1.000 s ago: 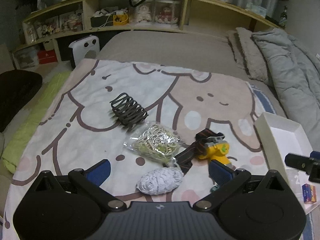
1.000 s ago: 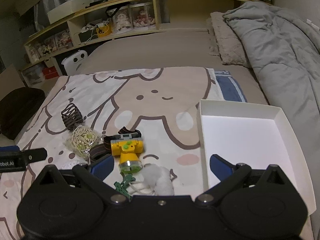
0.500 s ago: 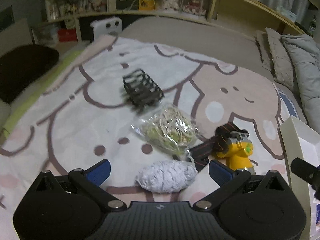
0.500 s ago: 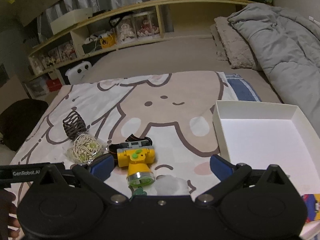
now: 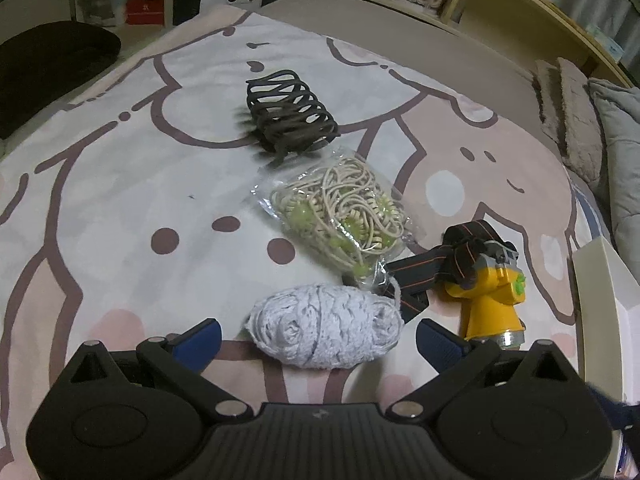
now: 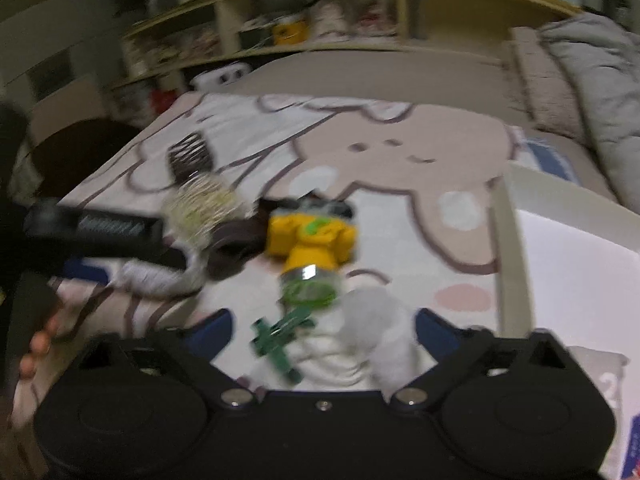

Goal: Organize objects
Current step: 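Grasp the white knit ball with the left gripper while the right grasps the green clip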

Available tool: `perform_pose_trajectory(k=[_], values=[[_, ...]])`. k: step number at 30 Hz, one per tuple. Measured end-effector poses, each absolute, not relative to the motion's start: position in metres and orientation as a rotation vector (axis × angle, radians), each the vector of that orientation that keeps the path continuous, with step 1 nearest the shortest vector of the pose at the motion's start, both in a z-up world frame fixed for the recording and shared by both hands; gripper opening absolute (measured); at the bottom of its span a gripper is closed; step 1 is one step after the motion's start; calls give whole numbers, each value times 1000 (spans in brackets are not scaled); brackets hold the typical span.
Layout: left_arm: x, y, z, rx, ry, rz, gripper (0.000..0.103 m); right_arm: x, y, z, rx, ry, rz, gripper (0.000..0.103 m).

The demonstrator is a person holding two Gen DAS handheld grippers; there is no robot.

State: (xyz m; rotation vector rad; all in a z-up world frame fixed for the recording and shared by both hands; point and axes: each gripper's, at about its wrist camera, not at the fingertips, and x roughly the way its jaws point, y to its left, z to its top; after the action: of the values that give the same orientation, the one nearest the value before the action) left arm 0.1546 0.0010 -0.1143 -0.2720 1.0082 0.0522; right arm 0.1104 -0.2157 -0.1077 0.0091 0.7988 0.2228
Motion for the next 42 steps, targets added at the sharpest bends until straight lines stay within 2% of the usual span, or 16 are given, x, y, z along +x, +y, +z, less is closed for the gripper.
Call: perform_pose_trajectory(k=[1,6,16,19,20,24,30,42], values=[[156,1,-115,-273,1011,49,101,112,-213,-110,2,812,252,72],[159,1,-121,-278,1034,53,98,115,-197,-124,-73,857,342,60],[167,-8,-129,-277,1041,51,98,129,-188,-149,-134,889,348,48],[168,-10,-131,-258,1043,63,92,130,-189,-151,-119,889,370,34],[168,-10,-131,-249,1044,65,89,130,-189,-150,-114,891,376,32],[168,-9,-130,-232,1048,60,79,130,-188,-148,-122,895,379,29],[167,-5,-127,-239,1048,40,73,131,-193,-144,-75,905,363,25],[149,-7,-85,-212,958,12,73,128,-214,-108,60,814,311,25]])
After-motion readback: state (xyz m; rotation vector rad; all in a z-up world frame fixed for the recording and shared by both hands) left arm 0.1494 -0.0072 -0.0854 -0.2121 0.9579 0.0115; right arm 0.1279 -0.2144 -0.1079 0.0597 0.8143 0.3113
